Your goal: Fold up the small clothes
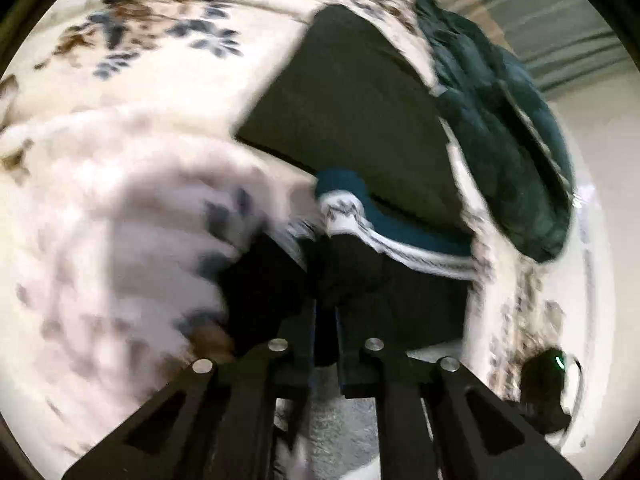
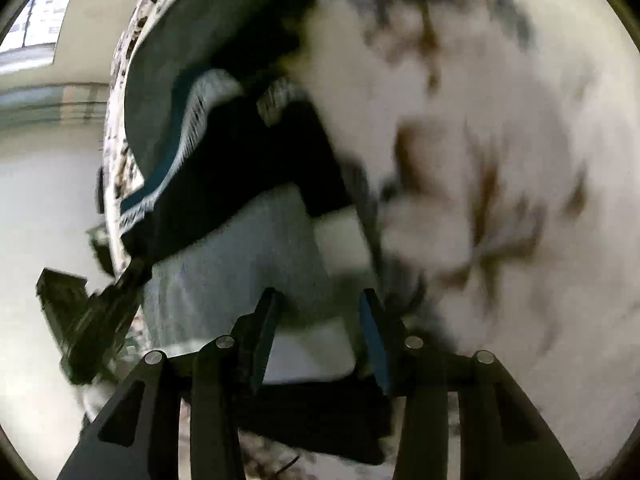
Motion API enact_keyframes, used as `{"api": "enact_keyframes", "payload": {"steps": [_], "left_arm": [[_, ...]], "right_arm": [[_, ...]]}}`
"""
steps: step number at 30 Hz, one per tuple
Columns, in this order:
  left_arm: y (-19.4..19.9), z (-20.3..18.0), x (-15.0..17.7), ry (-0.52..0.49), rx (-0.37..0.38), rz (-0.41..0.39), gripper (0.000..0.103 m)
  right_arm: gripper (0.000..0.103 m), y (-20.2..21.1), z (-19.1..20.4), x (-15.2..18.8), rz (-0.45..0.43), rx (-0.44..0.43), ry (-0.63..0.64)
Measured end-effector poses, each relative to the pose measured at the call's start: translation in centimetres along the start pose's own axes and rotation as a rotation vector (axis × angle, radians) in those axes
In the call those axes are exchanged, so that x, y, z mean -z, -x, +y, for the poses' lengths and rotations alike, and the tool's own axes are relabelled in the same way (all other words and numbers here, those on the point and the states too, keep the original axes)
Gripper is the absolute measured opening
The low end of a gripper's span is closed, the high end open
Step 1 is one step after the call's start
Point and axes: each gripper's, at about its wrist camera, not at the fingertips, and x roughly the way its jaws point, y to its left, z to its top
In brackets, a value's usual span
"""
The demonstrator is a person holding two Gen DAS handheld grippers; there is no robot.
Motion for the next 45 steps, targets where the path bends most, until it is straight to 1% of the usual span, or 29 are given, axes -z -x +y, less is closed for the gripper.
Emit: {"api": "enact_keyframes", "payload": {"steps": [1, 5, 6, 7, 9, 10, 11, 12, 13, 15, 18, 19, 20, 21, 22, 24, 26, 28, 30, 32, 34, 35, 36, 37, 38, 40, 42, 44, 45], "left_arm": [[-0.7, 0.4, -0.6, -0.007, -0.024, 0.018, 0.006], [-1.5, -0.7, -1.2, -0.083, -0.085, 0.062, 0.008], [-0.9, -1.0, -1.1, -0.079, -0.066, 0.068, 0.008], [-0.3, -1.3, -1.1, -0.071, -0.040, 0.068, 0.012], [1.7, -1.5, 0.3, -0.041, 0.022, 0.066, 0.027], [2.5, -1.4, 1.1, -0.032, 0.047, 0.063, 0.043], [3.6, -1.4, 2.7, -0.021, 0.065, 0.060, 0.055], [4.4, -1.4, 4.0, -0.017, 0.070, 0.063, 0.057], [4.8, -1.3, 5.6, -0.010, 0.074, 0.075, 0.057], [5.1, -1.2, 9.0, -0.002, 0.068, 0.116, 0.057], [3.9, -1.2, 12.6, -0.015, 0.002, 0.147, 0.054], [3.7, -1.4, 13.4, -0.036, -0.029, 0.127, 0.043], [3.9, -1.6, 13.9, -0.058, -0.048, 0.098, 0.020], [4.2, -1.8, 14.0, -0.063, -0.046, 0.080, 0.018], [4.8, -2.0, 13.9, -0.065, -0.044, 0.055, 0.015], [6.5, -2.3, 13.0, -0.097, -0.030, 0.006, 0.014], [7.2, -1.5, 11.9, -0.104, -0.041, 0.004, 0.012], [6.5, 0.1, 11.4, -0.111, -0.070, 0.038, 0.012], [4.4, 1.4, 11.2, -0.113, -0.101, 0.097, 0.012], [3.7, 2.1, 11.1, -0.078, -0.078, 0.131, 0.012], [4.4, 1.9, 10.7, -0.052, -0.034, 0.146, 0.014], [5.3, 1.4, 10.2, -0.036, 0.000, 0.135, 0.024], [5.9, 1.1, 9.8, -0.028, 0.022, 0.119, 0.033], [6.4, 0.7, 9.1, -0.020, 0.046, 0.093, 0.053], [6.6, 0.4, 8.0, -0.014, 0.064, 0.059, 0.066], [5.8, -0.1, 5.8, -0.003, 0.067, 0.022, 0.066], [4.1, -0.2, 2.9, 0.001, 0.068, 0.000, 0.066], [1.5, -0.3, 0.1, 0.000, 0.061, 0.010, 0.066], [0.4, -0.5, -0.9, -0.007, 0.050, 0.011, 0.064]], "right_arm": [[0.006, -0.1, -0.1, 0.5, -0.018, -0.024, -0.004], [0.006, 0.7, 0.2, 1.2, -0.126, 0.038, 0.011], [0.006, 0.6, 0.5, 1.1, -0.128, 0.058, 0.017], [0.007, 0.4, 1.0, 1.1, -0.119, 0.073, 0.041], [0.008, 0.5, 1.8, 1.3, -0.083, 0.070, 0.064], [0.010, 0.8, 2.1, 1.5, -0.081, 0.063, 0.069], [0.014, 1.4, 2.2, 1.8, -0.080, 0.060, 0.087], [0.032, 1.9, 2.4, 2.2, -0.076, 0.059, 0.104], [0.050, 2.5, 2.3, 2.4, -0.075, 0.053, 0.113], [0.052, 3.2, 1.9, 3.7, -0.064, 0.043, 0.111], [0.052, 2.2, 0.5, 5.2, -0.003, 0.057, 0.087], [0.052, 1.6, -0.1, 5.7, 0.022, 0.055, 0.069], [0.052, 0.9, -0.7, 6.3, 0.043, 0.054, 0.053], [0.042, 0.2, -1.1, 7.0, 0.059, 0.044, 0.041], [0.008, -0.1, -1.3, 7.5, 0.057, 0.031, 0.034], [0.008, 0.0, -0.7, 8.8, 0.020, 0.016, 0.043], [0.007, 0.4, 0.3, 9.6, -0.003, 0.003, 0.057], [0.007, 1.3, 0.7, 10.3, -0.028, -0.006, 0.046], [0.007, 1.4, 0.5, 10.5, -0.044, 0.024, 0.051], [0.007, 0.5, -0.3, 10.4, -0.020, 0.078, 0.054], [0.007, -0.9, -0.1, 10.0, 0.023, 0.093, 0.069], [0.007, -1.4, 0.4, 9.9, 0.057, 0.105, 0.100], [0.009, -1.1, 0.8, 9.4, 0.053, 0.130, 0.125], [0.011, -0.7, 1.4, 9.2, 0.049, 0.125, 0.145], [0.013, -0.2, 1.9, 8.8, 0.049, 0.112, 0.170], [0.043, 1.0, 2.8, 7.7, 0.015, 0.142, 0.194], [0.045, 2.4, 3.4, 5.6, -0.066, 0.119, 0.196], [0.045, 2.6, 4.0, 2.9, -0.113, 0.097, 0.165], [0.045, 2.4, 4.2, 0.9, -0.146, 0.061, 0.130]]}}
